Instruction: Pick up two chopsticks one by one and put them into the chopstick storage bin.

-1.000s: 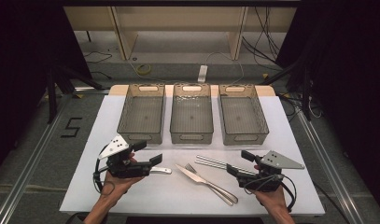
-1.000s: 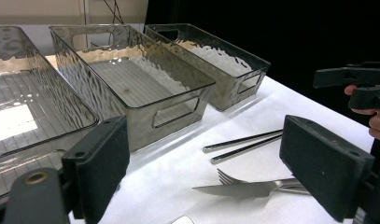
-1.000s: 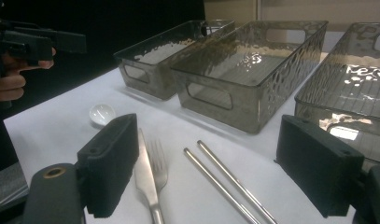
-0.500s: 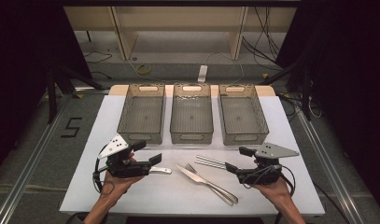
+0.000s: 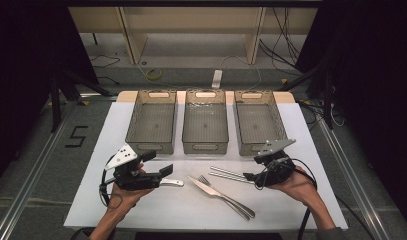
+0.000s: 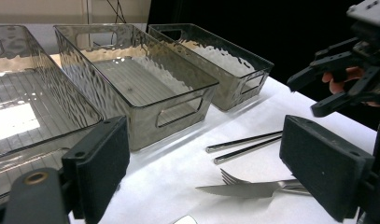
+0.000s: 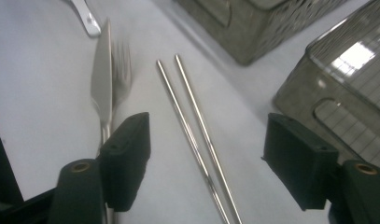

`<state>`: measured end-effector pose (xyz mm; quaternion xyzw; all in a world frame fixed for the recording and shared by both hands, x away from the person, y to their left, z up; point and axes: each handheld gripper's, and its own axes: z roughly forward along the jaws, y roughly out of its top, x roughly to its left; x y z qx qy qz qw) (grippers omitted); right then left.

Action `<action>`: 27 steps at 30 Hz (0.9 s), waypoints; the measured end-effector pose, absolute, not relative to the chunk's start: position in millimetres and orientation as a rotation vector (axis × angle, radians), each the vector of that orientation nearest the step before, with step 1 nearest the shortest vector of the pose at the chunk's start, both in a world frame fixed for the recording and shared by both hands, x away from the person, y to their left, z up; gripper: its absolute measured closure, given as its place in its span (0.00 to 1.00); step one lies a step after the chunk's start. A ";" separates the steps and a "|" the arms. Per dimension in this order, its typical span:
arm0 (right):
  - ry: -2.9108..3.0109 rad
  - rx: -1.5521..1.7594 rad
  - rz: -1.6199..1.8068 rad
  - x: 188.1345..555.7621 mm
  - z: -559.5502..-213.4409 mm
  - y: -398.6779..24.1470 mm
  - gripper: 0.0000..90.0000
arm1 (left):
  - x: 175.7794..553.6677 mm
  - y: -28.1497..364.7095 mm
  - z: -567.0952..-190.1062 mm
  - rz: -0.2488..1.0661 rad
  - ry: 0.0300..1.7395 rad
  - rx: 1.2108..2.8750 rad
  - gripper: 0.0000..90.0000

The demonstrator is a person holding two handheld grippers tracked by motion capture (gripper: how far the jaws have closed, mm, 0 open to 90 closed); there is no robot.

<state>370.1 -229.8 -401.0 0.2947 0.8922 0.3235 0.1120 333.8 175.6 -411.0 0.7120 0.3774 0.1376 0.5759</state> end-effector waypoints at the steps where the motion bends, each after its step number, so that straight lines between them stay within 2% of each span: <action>1: 2.662 0.850 0.884 374.9 -404.5 -227.5 0.40 | 333.8 175.4 -411.0 0.323 0.883 1.668 0.17; 14: 2.859 0.792 0.552 390.3 -432.9 -210.3 0.61 | 333.7 175.4 -411.0 0.326 0.881 1.673 0.17; 18: 2.880 0.771 0.496 392.8 -437.2 -210.6 0.63 | 333.8 175.3 -410.9 0.325 0.881 1.672 0.17; 27: 2.911 0.762 0.389 396.7 -446.2 -207.0 0.76 | 333.6 175.0 -410.9 0.325 0.881 1.676 0.17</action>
